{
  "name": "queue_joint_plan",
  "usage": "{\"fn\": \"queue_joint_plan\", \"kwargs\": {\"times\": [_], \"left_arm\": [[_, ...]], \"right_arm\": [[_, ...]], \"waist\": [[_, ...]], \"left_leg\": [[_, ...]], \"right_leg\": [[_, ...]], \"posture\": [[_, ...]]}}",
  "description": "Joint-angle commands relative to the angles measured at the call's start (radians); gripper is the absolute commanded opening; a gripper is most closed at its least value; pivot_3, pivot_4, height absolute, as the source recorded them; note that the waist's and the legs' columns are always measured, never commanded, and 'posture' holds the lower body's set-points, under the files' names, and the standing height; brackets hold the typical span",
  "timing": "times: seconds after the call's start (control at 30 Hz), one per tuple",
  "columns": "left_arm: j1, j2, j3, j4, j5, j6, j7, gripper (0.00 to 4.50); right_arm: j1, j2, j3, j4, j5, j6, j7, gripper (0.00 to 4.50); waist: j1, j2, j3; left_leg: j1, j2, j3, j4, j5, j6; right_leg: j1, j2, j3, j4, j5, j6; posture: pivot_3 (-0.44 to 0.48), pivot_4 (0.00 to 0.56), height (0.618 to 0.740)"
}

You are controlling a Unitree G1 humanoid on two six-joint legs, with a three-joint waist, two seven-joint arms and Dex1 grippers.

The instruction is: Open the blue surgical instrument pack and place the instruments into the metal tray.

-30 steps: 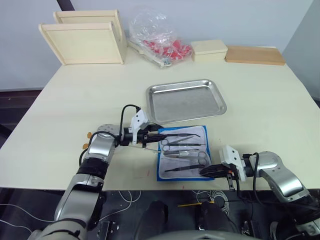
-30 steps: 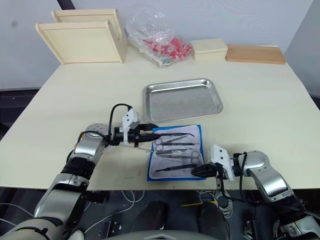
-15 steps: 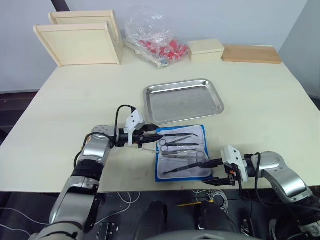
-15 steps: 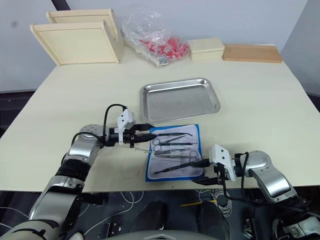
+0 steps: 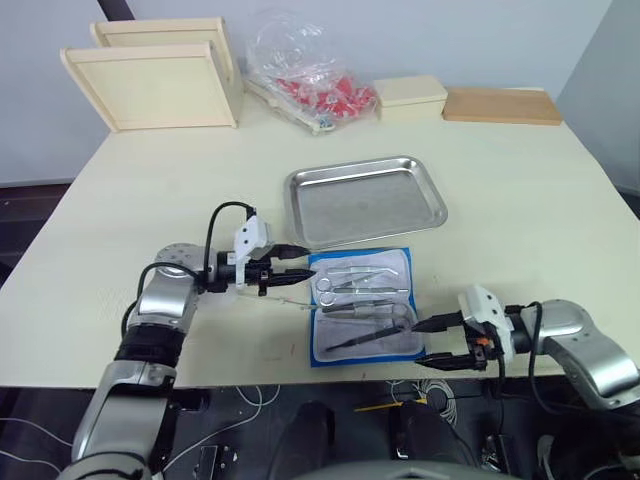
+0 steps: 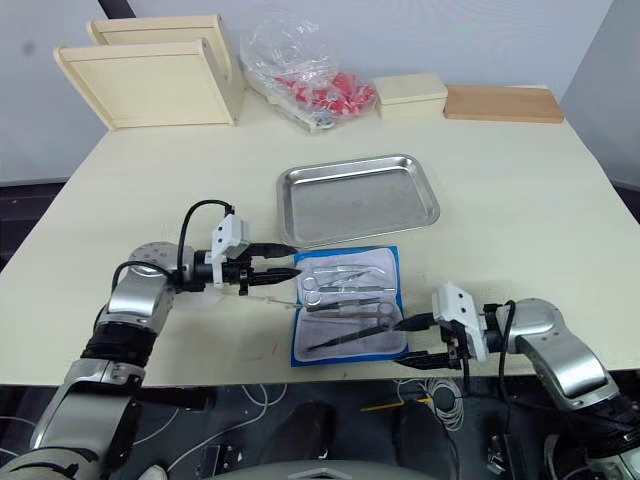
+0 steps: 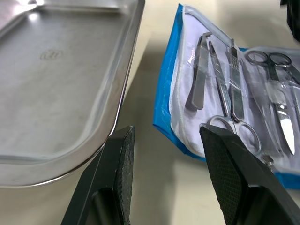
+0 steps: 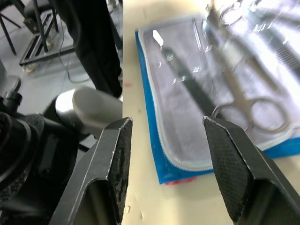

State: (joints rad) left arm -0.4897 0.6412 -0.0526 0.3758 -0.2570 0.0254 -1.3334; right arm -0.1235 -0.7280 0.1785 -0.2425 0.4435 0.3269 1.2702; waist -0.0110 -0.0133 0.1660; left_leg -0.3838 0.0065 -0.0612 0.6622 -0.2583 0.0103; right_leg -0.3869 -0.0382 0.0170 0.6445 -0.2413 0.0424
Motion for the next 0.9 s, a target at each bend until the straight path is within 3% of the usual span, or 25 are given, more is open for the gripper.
{"fn": "queue_joint_plan", "kwargs": {"times": [0.03, 0.07, 0.17, 0.33, 0.53, 0.9], "left_arm": [[-0.011, 0.029, 0.037, -0.041, -0.028, -0.033, -0.024, 2.35], [-0.014, 0.035, 0.042, -0.045, -0.036, -0.034, -0.032, 2.35], [-0.022, 0.052, 0.052, -0.052, -0.05, -0.052, -0.055, 2.35], [-0.027, 0.096, 0.059, -0.074, -0.058, -0.09, -0.102, 4.46], [-0.007, 0.143, 0.065, -0.149, -0.119, -0.055, -0.194, 4.46], [0.016, 0.174, 0.057, -0.257, -0.164, 0.016, -0.214, 4.46]], "right_arm": [[-0.029, 0.006, -0.051, -0.042, 0.053, 0.002, 0.0, 4.15], [-0.037, 0.015, -0.054, -0.035, 0.055, -0.006, -0.005, 4.36], [-0.064, 0.043, -0.053, 0.008, 0.037, -0.043, -0.012, 4.36], [-0.121, 0.086, -0.025, 0.124, -0.038, -0.16, 0.0, 4.5], [-0.181, 0.148, -0.003, 0.252, -0.108, -0.28, -0.001, 4.5], [-0.257, 0.223, 0.033, 0.44, -0.176, -0.373, 0.019, 4.5]], "waist": [[0.0, 0.0, 0.0], [0.0, 0.0, 0.0], [0.0, -0.001, 0.0], [-0.001, -0.001, 0.001], [-0.002, -0.001, 0.001], [-0.003, -0.001, 0.002]], "left_leg": [[0.0, 0.0, 0.0, 0.0, 0.0, 0.0], [0.0, 0.0, 0.0, 0.0, 0.0, 0.0], [0.0, 0.0, 0.0, -0.001, 0.0, 0.0], [-0.001, 0.0, 0.002, -0.001, 0.0, 0.0], [-0.002, 0.0, 0.003, -0.003, 0.0, 0.0], [-0.002, 0.0, 0.009, -0.004, 0.0, 0.0]], "right_leg": [[0.0, 0.0, 0.0, 0.0, 0.0, 0.0], [0.0, 0.0, 0.0, 0.0, 0.0, 0.0], [0.0, 0.0, 0.0, 0.0, 0.0, 0.0], [-0.002, 0.0, 0.0, 0.0, 0.0, 0.0], [-0.005, 0.001, 0.002, 0.0, 0.0, 0.0], [-0.006, 0.001, 0.005, 0.001, 0.0, 0.0]], "posture": [[0.0, 0.15, 0.74], [0.0, 0.15, 0.74], [0.0, 0.15, 0.74], [0.0, 0.15, 0.74], [0.0, 0.15, 0.74], [0.0, 0.15, 0.74]]}}
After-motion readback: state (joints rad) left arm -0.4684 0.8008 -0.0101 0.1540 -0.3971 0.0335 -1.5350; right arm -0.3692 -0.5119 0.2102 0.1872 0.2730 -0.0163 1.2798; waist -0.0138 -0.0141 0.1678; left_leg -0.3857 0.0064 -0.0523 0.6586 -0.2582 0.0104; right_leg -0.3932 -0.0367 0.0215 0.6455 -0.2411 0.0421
